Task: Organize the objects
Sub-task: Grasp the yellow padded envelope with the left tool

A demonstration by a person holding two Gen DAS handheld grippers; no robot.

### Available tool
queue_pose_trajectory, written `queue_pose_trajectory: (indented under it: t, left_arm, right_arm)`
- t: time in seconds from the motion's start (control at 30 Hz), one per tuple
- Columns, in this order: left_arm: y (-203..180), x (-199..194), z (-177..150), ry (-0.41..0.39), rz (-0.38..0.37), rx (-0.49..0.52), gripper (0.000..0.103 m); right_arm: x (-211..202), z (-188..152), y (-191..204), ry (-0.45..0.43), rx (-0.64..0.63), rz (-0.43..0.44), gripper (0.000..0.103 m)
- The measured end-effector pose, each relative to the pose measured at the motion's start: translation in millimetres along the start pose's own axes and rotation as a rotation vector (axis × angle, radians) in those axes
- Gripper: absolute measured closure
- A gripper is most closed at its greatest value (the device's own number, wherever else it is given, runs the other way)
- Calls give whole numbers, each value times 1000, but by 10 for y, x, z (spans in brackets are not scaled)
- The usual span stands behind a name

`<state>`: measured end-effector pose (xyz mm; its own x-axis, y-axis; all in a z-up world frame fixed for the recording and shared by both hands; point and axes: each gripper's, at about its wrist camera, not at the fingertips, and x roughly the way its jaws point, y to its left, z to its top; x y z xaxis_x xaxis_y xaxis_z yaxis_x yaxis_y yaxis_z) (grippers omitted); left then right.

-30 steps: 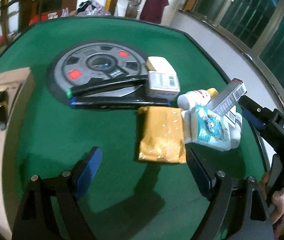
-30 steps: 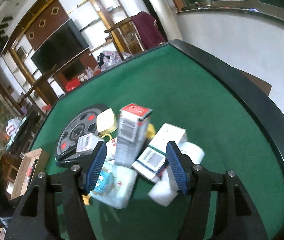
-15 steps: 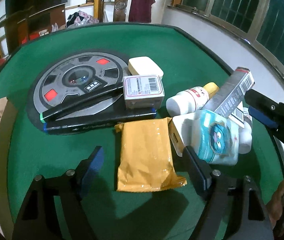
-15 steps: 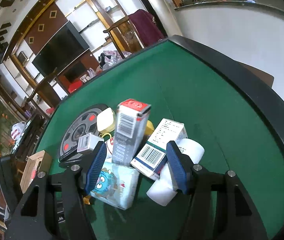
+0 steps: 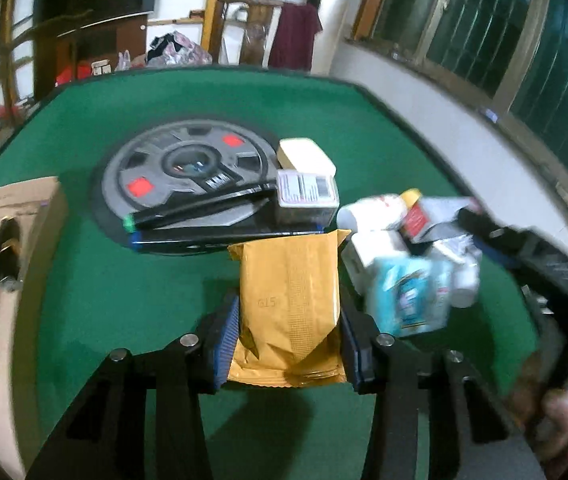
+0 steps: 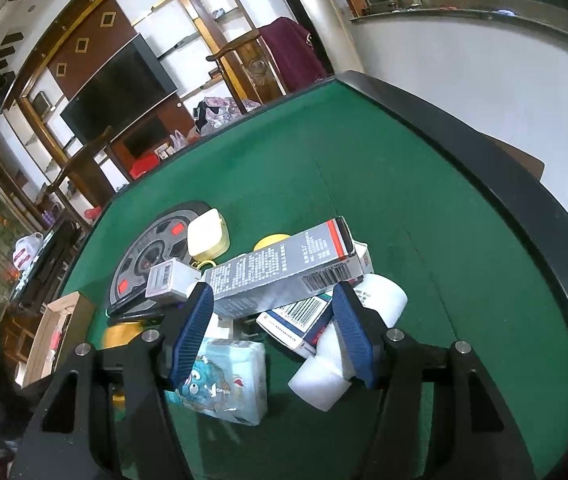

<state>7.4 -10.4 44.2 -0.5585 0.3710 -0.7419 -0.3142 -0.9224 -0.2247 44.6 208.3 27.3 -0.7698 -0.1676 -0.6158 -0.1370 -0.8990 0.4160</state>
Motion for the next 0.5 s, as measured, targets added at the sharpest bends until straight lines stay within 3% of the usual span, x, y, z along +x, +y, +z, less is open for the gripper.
queue_pose_trajectory:
  t: [0.17,0.27,0.4,0.5]
  left_arm:
    - [269,-608,-103,-85,-7,-35,64]
    - [468,-930,-175,-132,17,-57,64]
    - [725,-1230,-290,-191,59,-88,64]
    - [884,-1338,-373,-215,75,-111,64]
  right_arm:
    - [-1,-14,53,-1,-24,2,42]
    - [-33,-5,160,22,-14,76,42]
    - [171,50,587,155,-55,232,41]
    - [514,42,986,282,-126,274,41]
